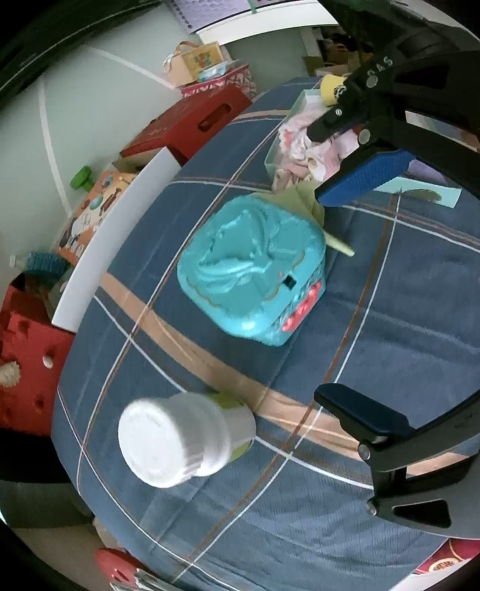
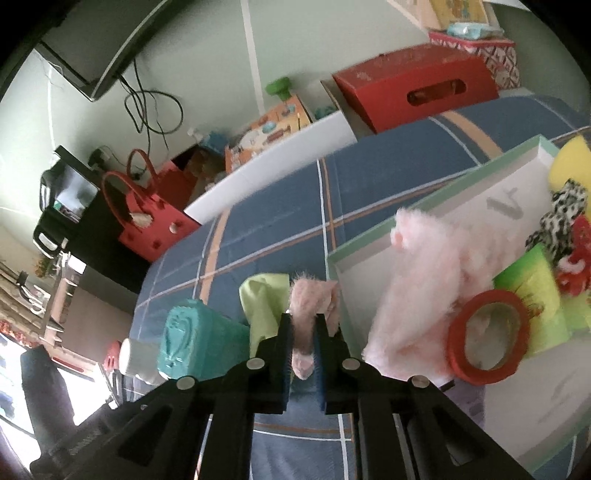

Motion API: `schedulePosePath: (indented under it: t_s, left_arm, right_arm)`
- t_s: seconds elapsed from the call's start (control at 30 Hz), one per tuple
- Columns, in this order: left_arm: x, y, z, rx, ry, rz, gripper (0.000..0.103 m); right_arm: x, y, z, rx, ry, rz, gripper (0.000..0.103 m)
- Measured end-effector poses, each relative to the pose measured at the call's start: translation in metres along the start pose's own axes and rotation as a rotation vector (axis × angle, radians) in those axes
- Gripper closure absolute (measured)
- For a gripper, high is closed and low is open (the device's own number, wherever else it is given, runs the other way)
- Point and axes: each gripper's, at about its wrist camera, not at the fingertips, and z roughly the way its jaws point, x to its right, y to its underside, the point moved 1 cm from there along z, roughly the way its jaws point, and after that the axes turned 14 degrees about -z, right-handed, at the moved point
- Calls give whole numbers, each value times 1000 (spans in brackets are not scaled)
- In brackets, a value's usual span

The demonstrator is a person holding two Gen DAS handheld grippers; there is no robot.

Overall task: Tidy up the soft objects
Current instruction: 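Close the right tool on the pink fluffy cloth and lift it, then close the left tool on the light-green cloth while the right tool holds the pink cloth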

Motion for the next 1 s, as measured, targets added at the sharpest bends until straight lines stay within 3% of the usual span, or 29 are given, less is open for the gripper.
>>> schedulePosePath:
  t_s: [0.67, 0.8, 0.93, 1.0]
  left_arm:
    - [50, 37, 20, -46, 15, 208, 7]
    - [61, 45, 30, -35, 3, 235, 23]
    - [68, 48, 43, -24, -16, 248, 25]
    - [70, 48, 50, -12, -33, 254, 39]
  right_arm:
    - [18, -13, -88, 228, 48, 9, 92]
    - [31, -11, -100, 250, 56, 35, 92]
    - [40, -10, -105, 258, 55, 60, 92]
    - [44, -10, -106, 260, 52, 69, 92]
